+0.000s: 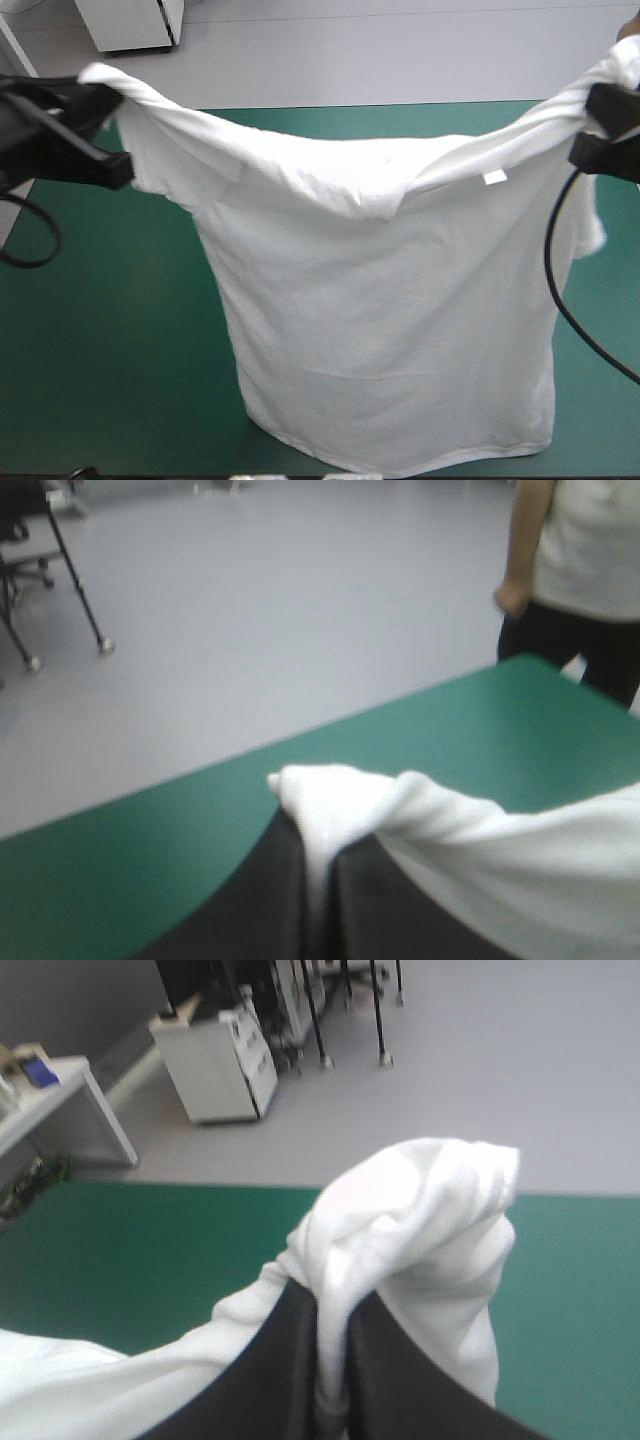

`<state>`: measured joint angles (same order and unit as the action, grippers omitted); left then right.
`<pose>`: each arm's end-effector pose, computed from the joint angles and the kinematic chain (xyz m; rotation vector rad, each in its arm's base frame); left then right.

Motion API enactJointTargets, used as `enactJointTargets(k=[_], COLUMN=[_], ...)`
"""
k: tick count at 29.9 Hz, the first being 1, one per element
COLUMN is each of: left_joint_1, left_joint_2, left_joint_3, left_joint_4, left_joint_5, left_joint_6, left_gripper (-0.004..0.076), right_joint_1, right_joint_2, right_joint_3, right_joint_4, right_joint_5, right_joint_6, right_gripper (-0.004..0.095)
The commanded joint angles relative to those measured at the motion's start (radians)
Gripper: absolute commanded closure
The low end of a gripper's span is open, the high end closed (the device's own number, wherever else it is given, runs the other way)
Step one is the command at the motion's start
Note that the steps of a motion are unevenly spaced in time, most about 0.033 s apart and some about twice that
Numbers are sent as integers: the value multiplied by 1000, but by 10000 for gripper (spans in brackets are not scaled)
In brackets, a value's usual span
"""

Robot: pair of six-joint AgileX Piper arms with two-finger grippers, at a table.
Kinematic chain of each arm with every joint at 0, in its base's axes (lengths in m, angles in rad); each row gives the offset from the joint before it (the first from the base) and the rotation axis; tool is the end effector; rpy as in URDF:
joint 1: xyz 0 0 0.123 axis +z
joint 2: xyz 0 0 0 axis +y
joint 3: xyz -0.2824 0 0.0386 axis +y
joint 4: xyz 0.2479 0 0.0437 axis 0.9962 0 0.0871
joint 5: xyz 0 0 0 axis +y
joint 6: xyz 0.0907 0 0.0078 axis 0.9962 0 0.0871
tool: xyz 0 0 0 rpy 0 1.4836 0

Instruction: Fold the cloth

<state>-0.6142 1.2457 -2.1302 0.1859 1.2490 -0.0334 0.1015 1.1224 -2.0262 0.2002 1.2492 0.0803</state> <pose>0.1367 -0.0768 0.5982 0.4622 1.7870 -0.2496 0.1156 0.0290 0.5936 -0.0956 1.8295 0.3462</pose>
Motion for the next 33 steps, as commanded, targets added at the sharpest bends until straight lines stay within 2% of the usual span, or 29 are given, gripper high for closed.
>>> enactJointTargets(k=[1, 5, 9, 13, 21, 27, 31, 33], left_joint_1=[1, 1, 46, 134, 247, 301, 319, 319], left_joint_2=[24, 85, 203, 325, 533, 675, 734, 749], left_joint_3=[159, 321, 360, 358, 353, 306, 299, 298], left_joint_4=[100, 219, 234, 147, 98, 46, 10, 13], left_joint_5=[26, -84, -196, -275, -431, -491, -574, -584], left_joint_6=[-36, -121, -134, -134, -155, -162, -162, -158], left_gripper=[734, 734, 734, 734, 734, 734, 733, 727], right_joint_1=[0, 0, 0, 0, 0, 0, 0, 0], right_joint_2=[7, 34, 111, 222, 476, 655, 719, 732], right_joint_3=[152, 345, 453, 467, 467, 467, 467, 467], right_joint_4=[-9, -9, -9, -9, -29, -27, -31, -31], right_joint_5=[-35, -171, -276, -338, -563, -614, -641, -634], right_joint_6=[-1, -7, -24, -43, -32, -30, -30, -59], right_gripper=[923, 925, 925, 925, 925, 925, 923, 864])
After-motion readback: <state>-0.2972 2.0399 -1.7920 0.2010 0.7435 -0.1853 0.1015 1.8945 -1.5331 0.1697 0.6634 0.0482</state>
